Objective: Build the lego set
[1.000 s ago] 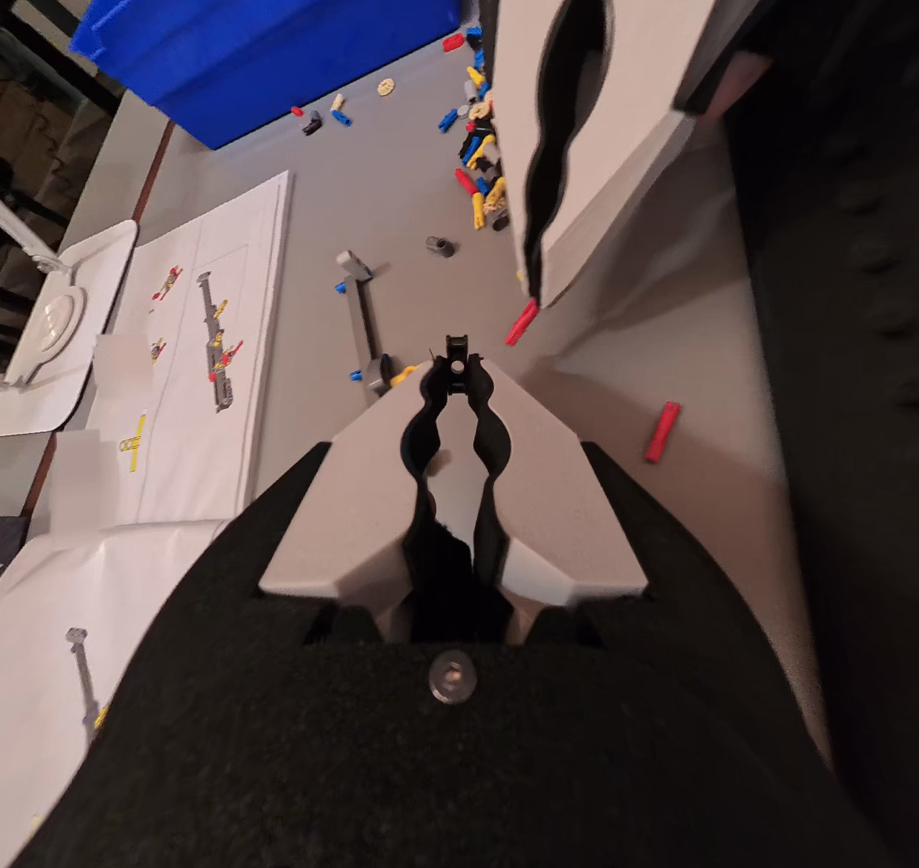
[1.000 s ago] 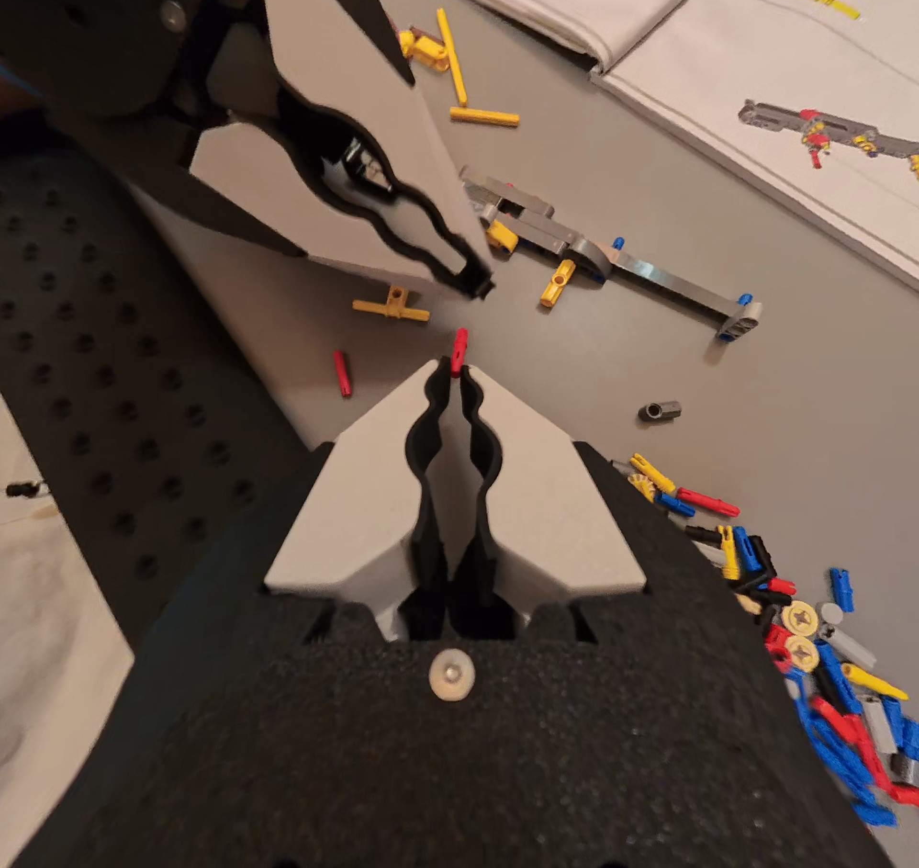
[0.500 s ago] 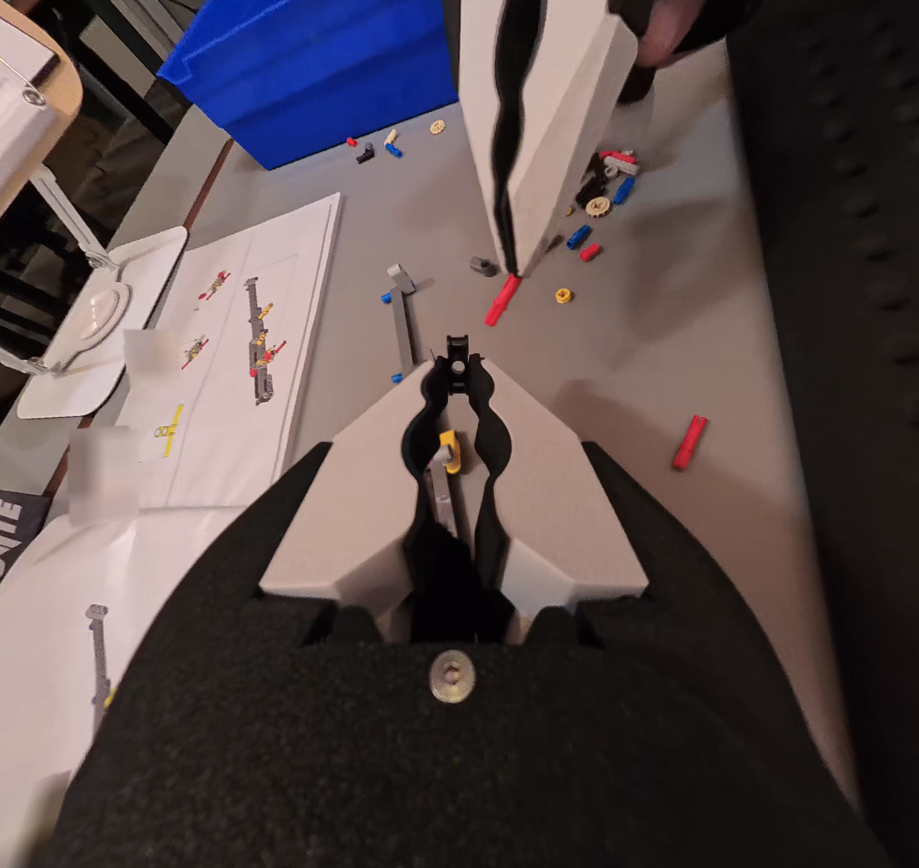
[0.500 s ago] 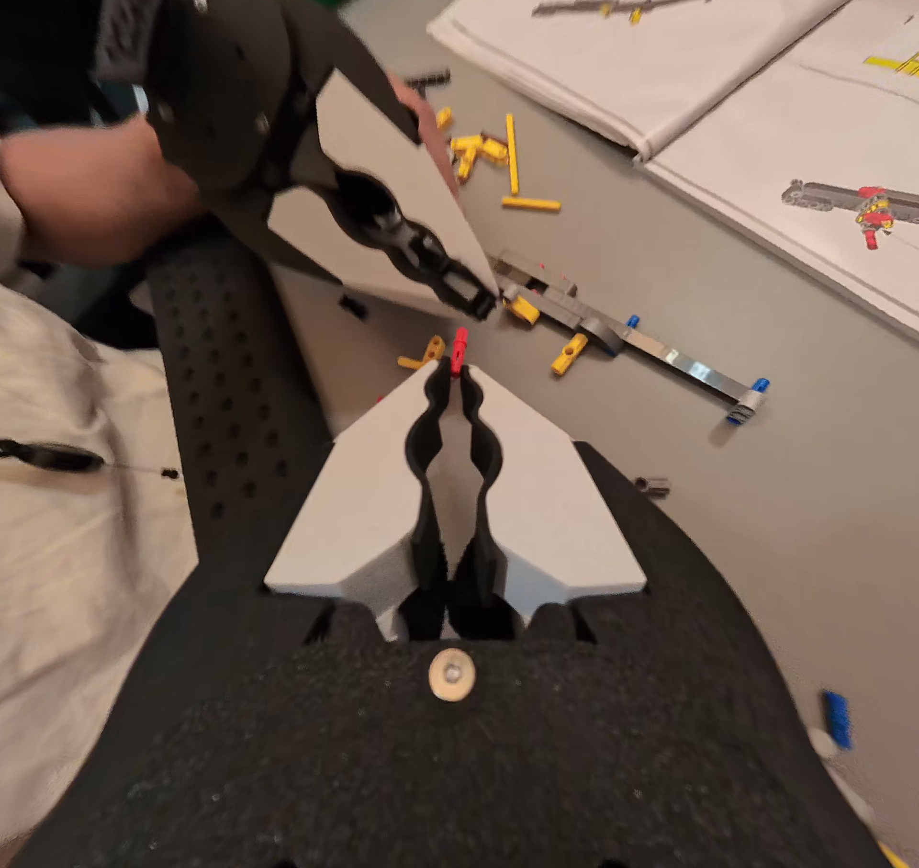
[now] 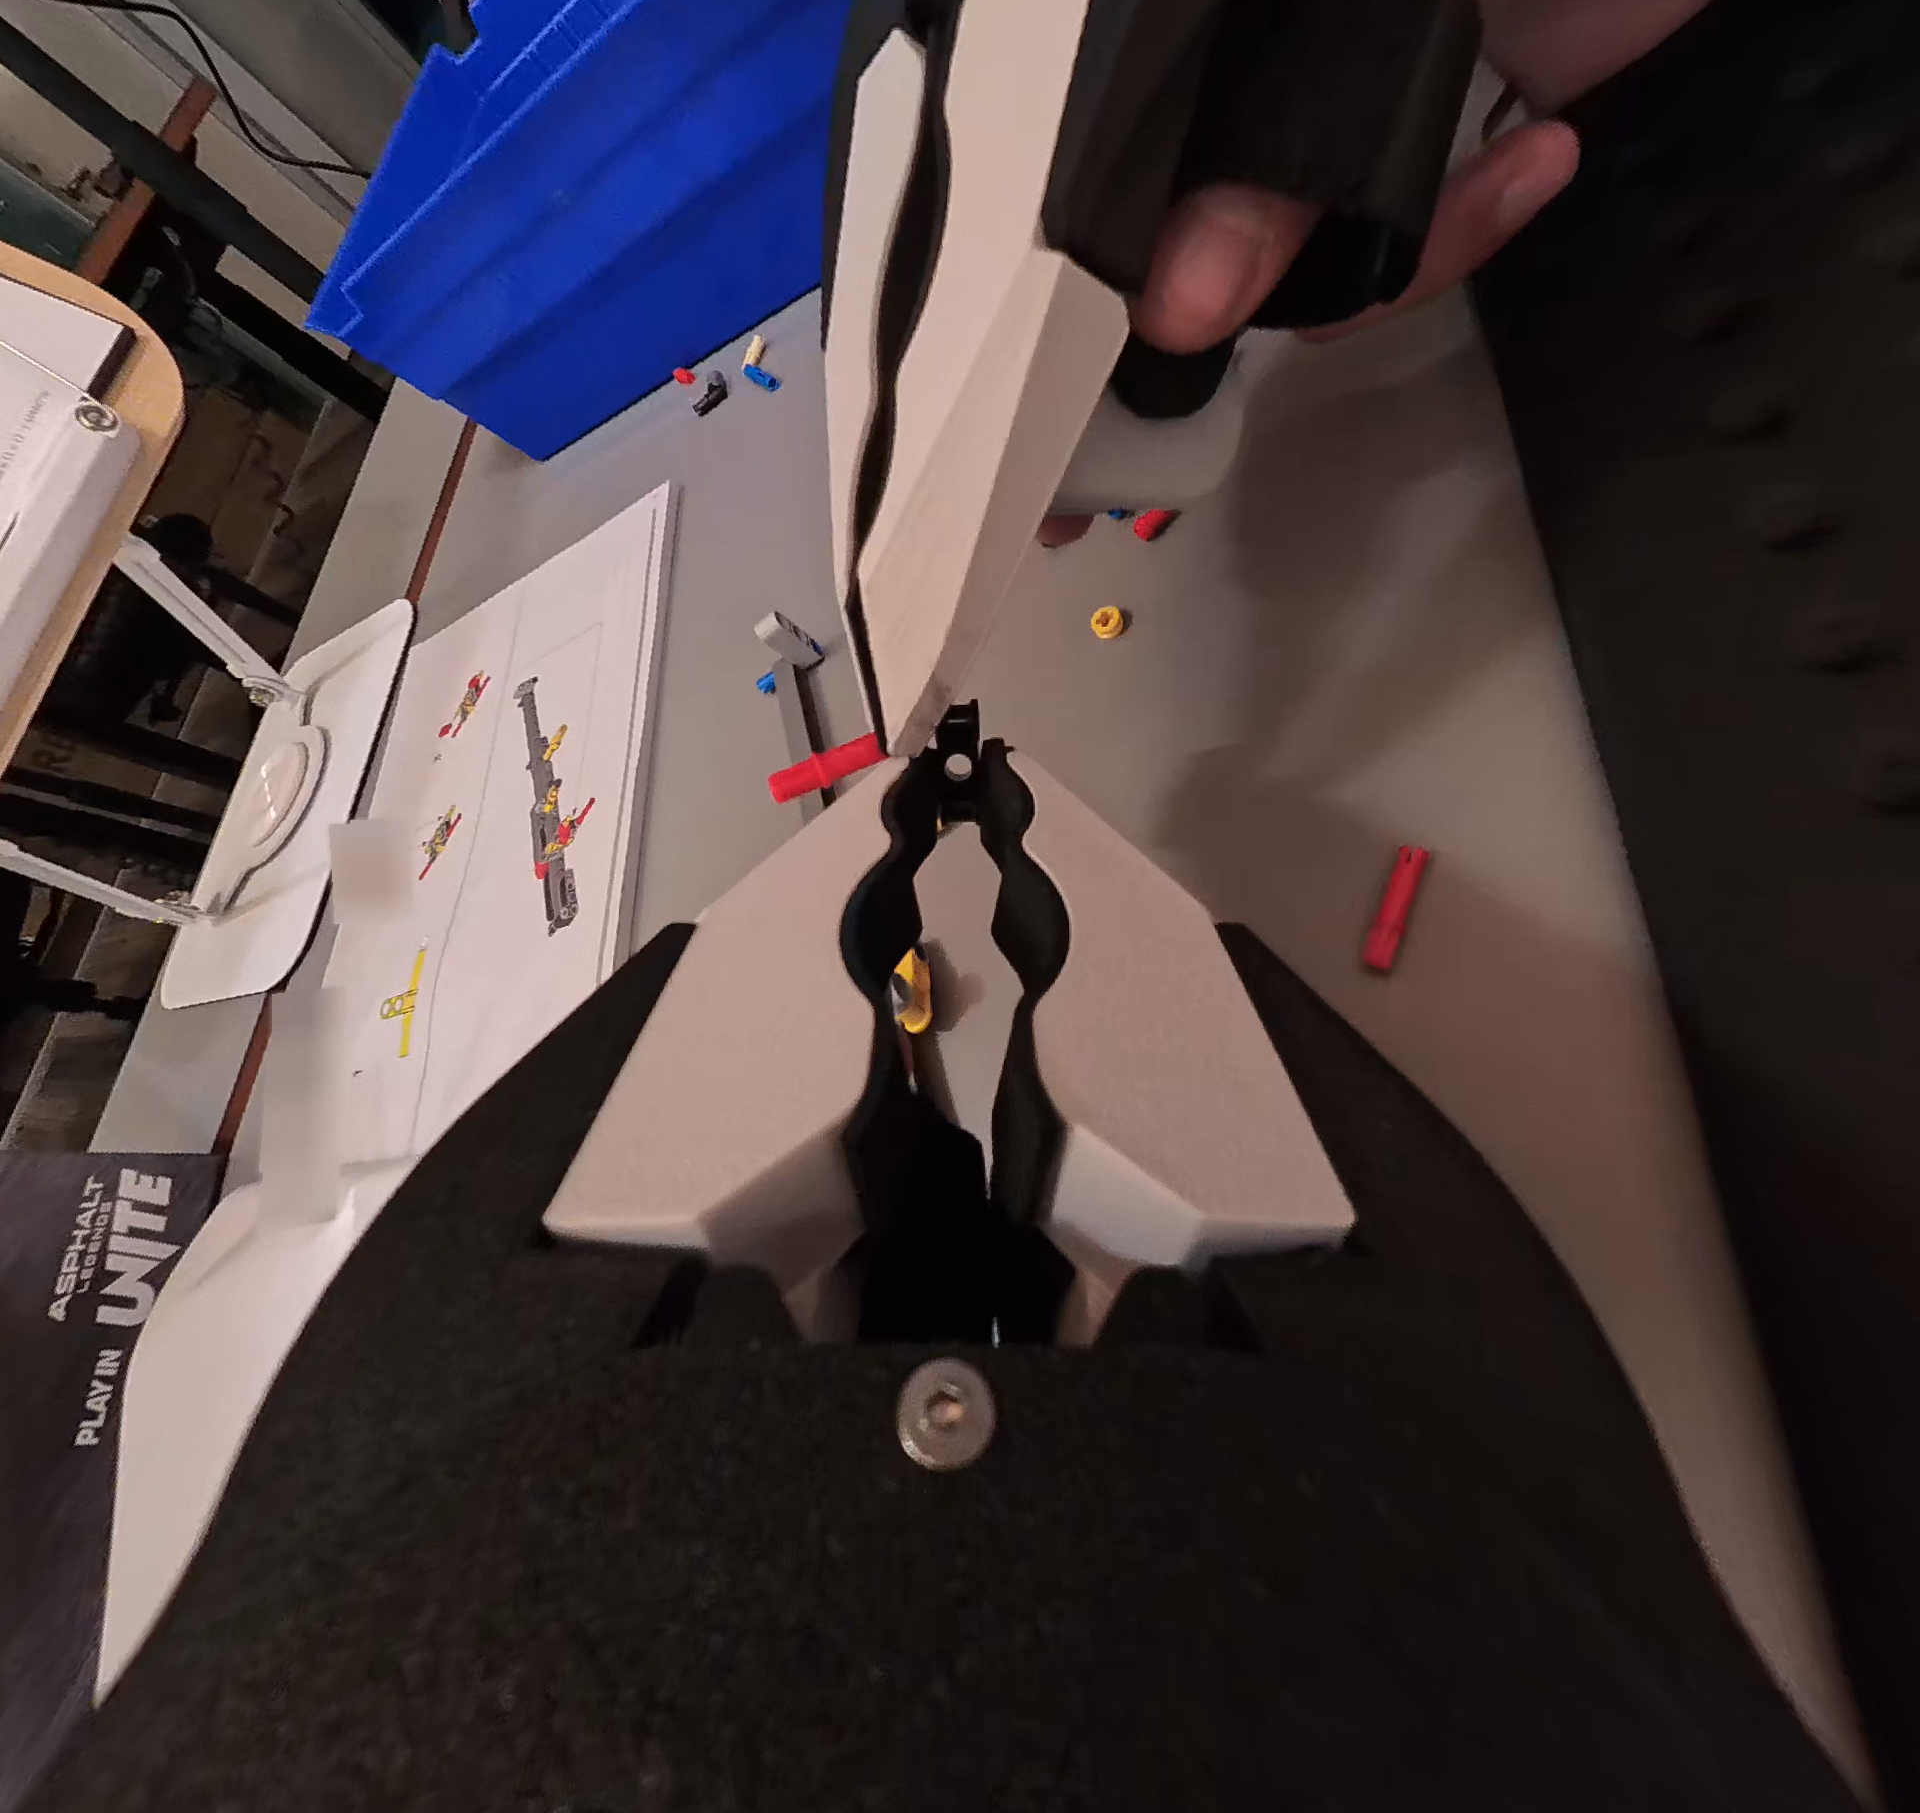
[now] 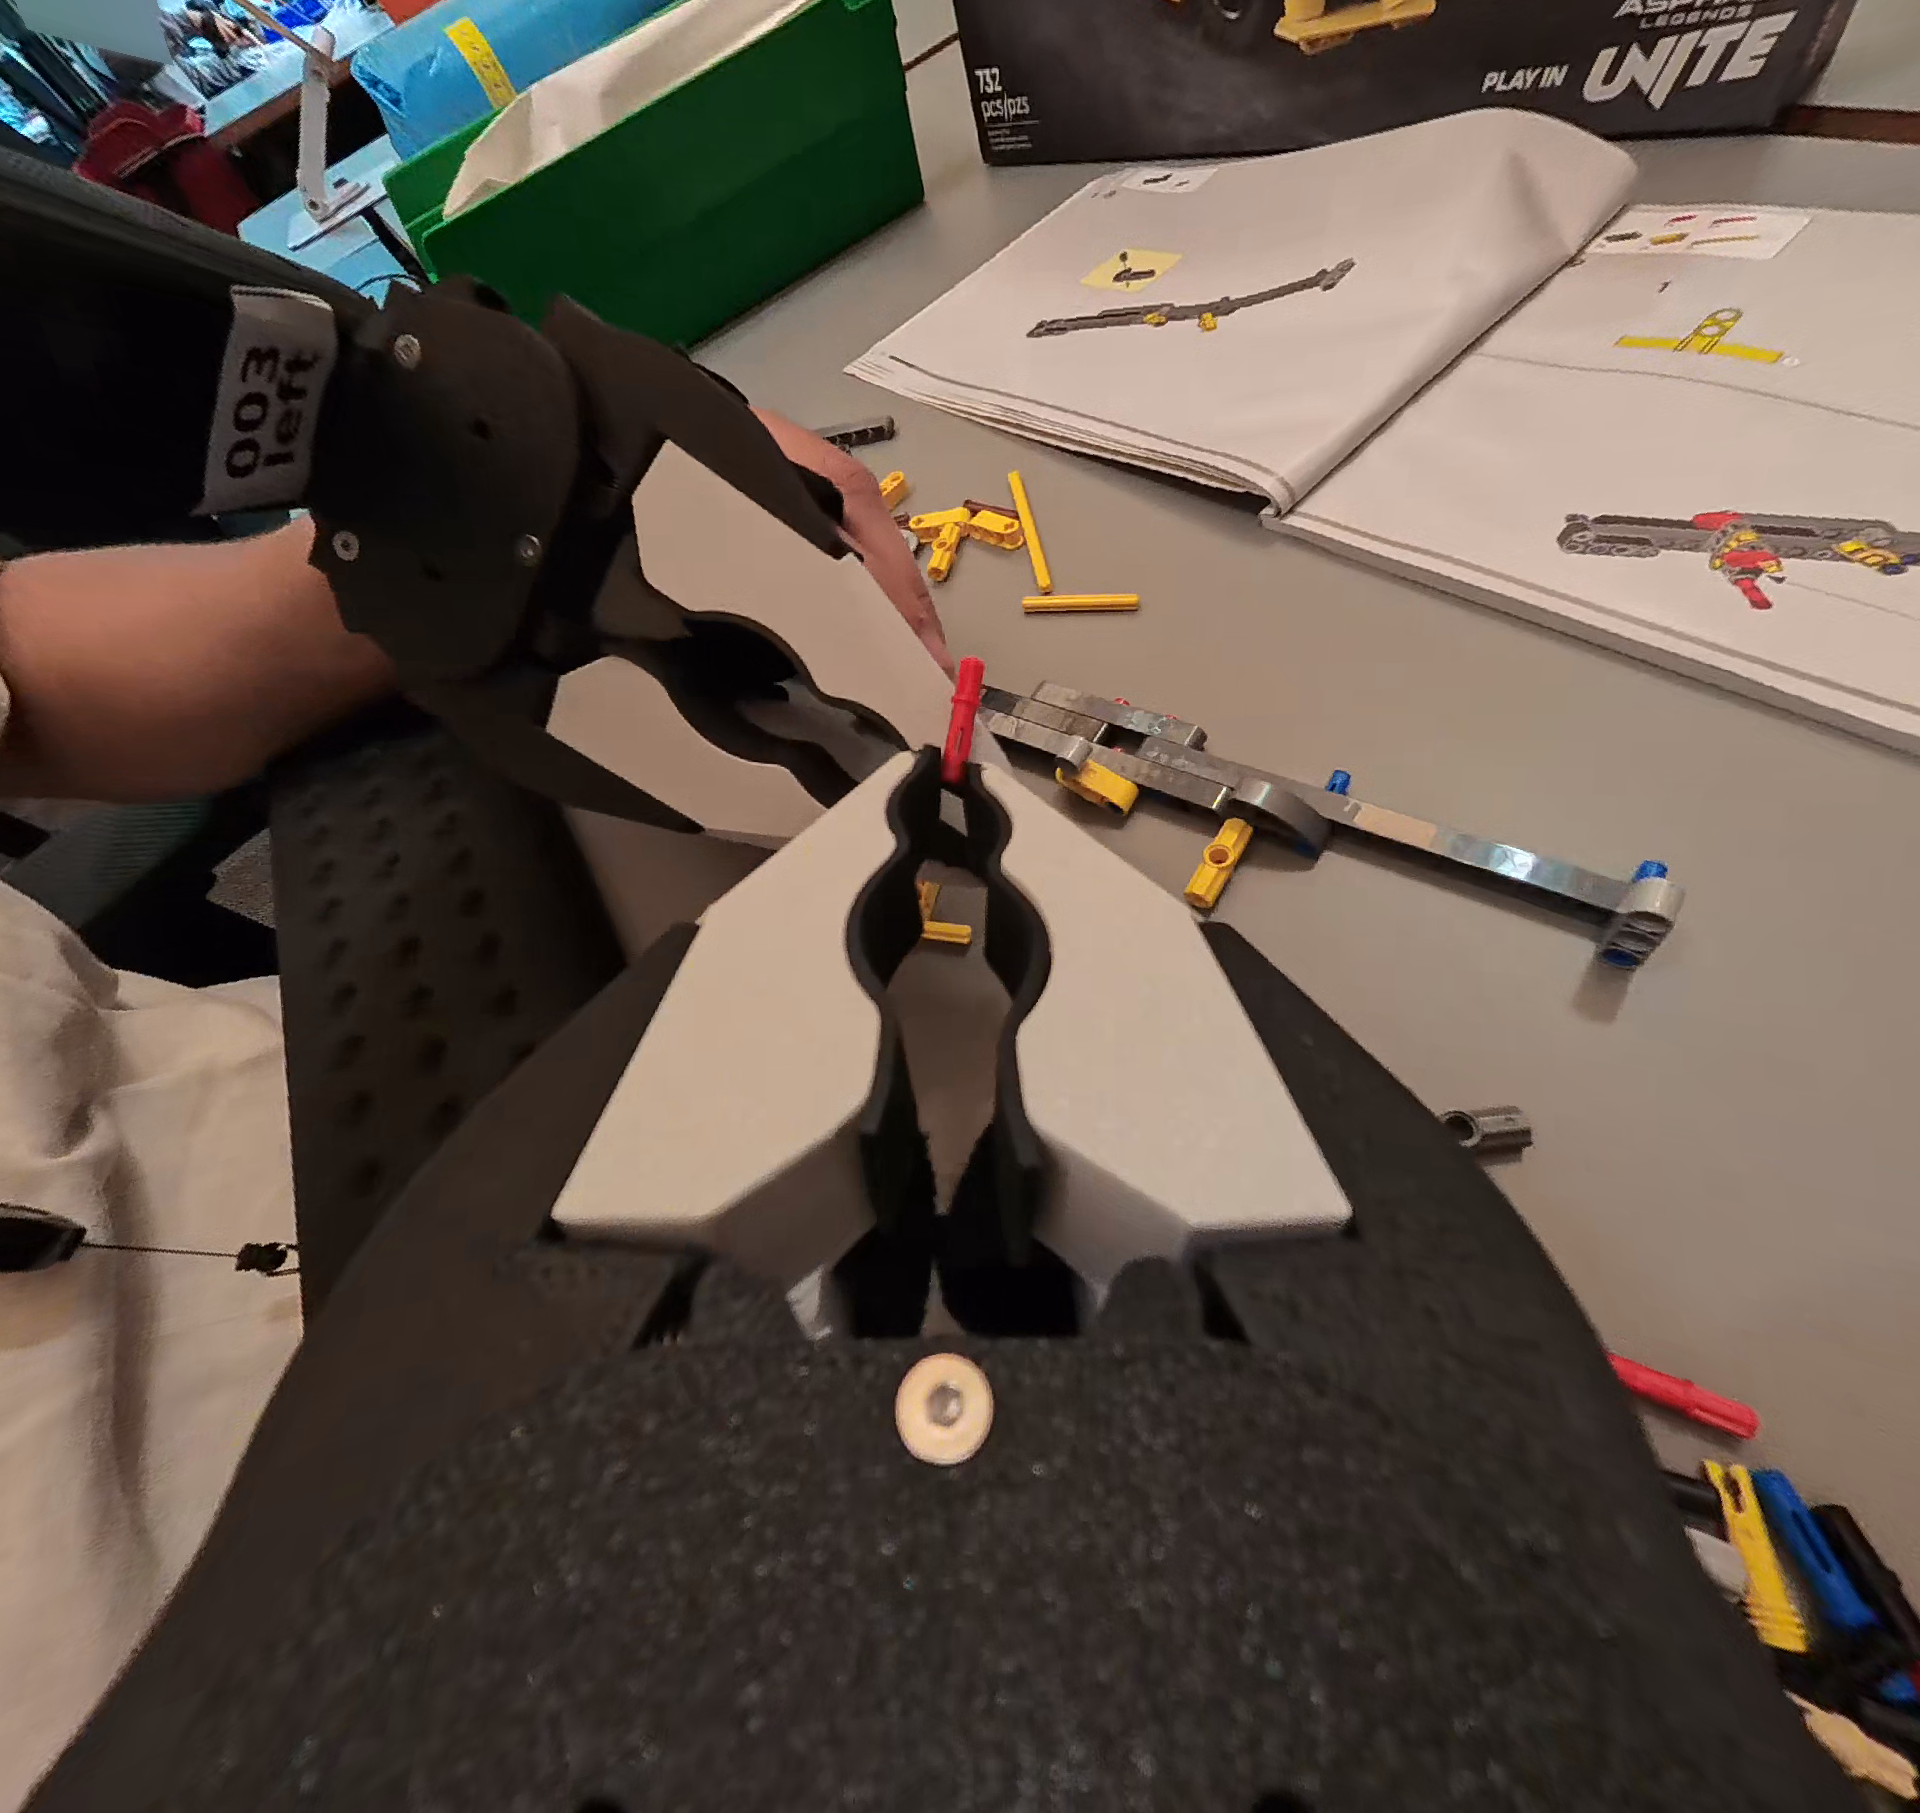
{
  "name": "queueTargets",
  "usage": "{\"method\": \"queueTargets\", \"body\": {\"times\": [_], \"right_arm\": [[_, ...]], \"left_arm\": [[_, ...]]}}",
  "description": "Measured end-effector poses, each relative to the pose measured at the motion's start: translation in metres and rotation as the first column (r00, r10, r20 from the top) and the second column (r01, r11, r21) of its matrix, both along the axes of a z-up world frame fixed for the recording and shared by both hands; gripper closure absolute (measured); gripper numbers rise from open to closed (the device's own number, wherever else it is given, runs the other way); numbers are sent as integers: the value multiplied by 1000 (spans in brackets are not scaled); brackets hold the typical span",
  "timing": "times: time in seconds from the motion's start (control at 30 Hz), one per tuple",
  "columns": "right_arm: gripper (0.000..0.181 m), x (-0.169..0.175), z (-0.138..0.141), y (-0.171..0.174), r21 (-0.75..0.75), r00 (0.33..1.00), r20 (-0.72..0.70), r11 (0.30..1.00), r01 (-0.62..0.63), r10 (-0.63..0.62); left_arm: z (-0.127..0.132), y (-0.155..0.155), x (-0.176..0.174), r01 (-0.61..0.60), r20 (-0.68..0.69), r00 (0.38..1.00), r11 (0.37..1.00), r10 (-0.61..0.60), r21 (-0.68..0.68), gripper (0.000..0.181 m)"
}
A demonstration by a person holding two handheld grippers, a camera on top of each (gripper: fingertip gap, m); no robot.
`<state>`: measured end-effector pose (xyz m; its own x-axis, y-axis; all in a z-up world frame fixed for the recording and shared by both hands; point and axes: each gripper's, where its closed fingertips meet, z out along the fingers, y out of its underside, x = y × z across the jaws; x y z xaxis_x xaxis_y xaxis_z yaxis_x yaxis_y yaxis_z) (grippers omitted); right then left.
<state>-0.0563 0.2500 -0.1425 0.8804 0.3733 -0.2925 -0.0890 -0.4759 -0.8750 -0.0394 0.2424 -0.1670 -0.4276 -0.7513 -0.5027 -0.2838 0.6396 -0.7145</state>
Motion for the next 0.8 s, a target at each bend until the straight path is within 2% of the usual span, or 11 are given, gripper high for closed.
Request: {"method": "queueTargets", "body": {"times": [0.27, 0.33, 0.43, 0.5, 0.67, 0.8], "right_arm": [[178, -1, 7, -4, 23, 996, -86, 999, -22, 24], [178, 1, 7, -7, -8, 994, -100, 999, -33, 32], [178, 9, -11, -16, -124, 995, 77, 991, -51, 61], [178, 6, -17, -21, -189, 982, 150, 978, -88, 117], [178, -1, -12, -15, -216, 940, 286, 968, -129, 189], [178, 1, -4, -10, -181, 920, 355, 978, -108, 168]], "left_arm": [[7, -4, 1, 13, 36, 999, 999, -11, -33, 175], [9, 5, 1, -19, 43, 999, 1000, 19, -2, 175], [9, 29, 2, -99, 54, 994, 992, 95, 81, 175], [17, 26, 3, -90, 87, 993, 994, 85, 53, 175], [24, 9, 4, -52, 103, 993, 998, 56, -45, 176], [24, 11, 5, -64, 87, 993, 992, 74, -109, 175]]}}
